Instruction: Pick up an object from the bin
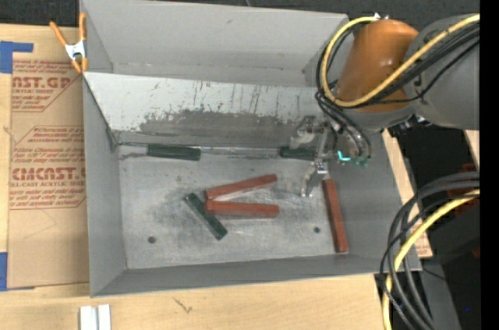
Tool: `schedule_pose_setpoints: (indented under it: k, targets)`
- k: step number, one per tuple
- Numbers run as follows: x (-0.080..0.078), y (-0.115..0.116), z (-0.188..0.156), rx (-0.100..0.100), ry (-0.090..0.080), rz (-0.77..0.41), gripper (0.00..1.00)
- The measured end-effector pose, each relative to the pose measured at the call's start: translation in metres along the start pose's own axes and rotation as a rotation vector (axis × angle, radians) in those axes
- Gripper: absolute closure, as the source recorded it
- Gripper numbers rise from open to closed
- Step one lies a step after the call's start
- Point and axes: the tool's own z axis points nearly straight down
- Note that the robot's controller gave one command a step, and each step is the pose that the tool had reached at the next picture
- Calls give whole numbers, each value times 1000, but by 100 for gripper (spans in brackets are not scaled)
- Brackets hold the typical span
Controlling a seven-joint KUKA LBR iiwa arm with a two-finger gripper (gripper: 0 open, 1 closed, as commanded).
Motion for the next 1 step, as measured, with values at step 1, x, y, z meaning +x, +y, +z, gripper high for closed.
schedule_pose_setpoints:
  k: [1]
  targets:
    - [-2,0,-5,1,-7,-1,0]
